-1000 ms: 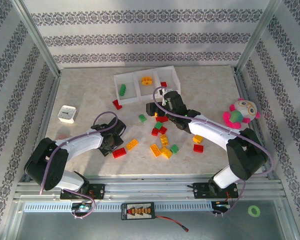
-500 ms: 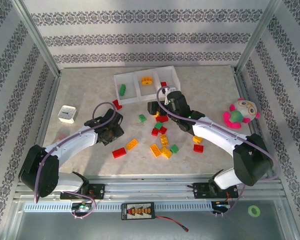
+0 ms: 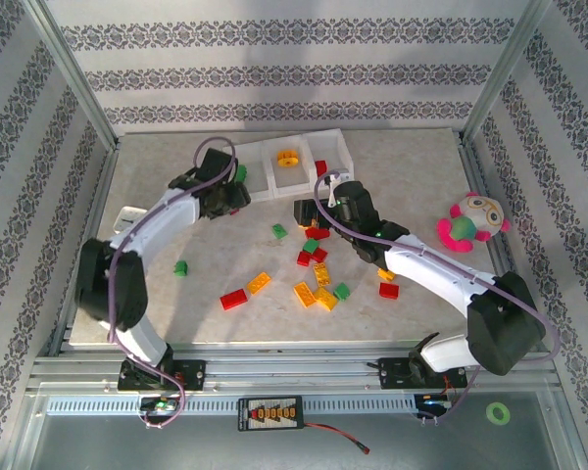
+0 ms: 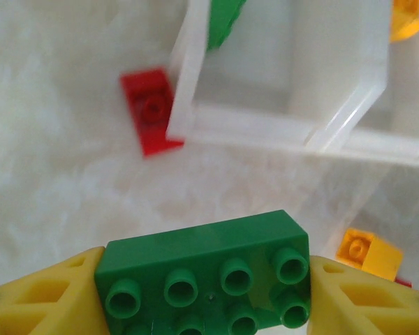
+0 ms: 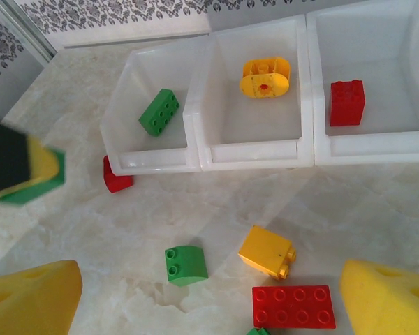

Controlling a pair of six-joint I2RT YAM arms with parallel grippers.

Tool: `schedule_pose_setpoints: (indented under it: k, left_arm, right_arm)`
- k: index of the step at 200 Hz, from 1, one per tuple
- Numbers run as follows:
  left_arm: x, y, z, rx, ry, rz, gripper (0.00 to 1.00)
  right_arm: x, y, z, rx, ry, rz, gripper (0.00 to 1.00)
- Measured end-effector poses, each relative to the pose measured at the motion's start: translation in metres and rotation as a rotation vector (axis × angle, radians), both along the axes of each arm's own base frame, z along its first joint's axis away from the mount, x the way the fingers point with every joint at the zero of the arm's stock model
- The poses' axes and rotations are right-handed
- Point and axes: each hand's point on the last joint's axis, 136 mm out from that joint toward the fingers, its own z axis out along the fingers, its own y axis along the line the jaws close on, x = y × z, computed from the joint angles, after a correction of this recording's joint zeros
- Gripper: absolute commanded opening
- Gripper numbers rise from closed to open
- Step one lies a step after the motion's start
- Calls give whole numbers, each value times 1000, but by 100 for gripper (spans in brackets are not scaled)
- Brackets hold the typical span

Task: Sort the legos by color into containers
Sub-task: Place the lego in the container.

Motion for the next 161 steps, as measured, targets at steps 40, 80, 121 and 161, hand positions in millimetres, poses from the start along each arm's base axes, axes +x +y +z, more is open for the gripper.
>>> schedule_pose_setpoints:
  k: [40,80,121,161]
  left_arm:
    - [67,-5,4,69,-34,-43,53]
    - [112,-11,-10,122,-22,-75,54]
    - [135,-18,-32,151,24,-104,71]
    - [130,-16,-36,172,57,-122,99]
  right_arm:
    - [-3,-5,-8,-13,13,-9,95]
    - [-4,-16,-15,-22,26,-30,95]
    - [-3,-23,-20,-27,35,-44,95]
    - [-5,-26,-14,-21,24,-48,95]
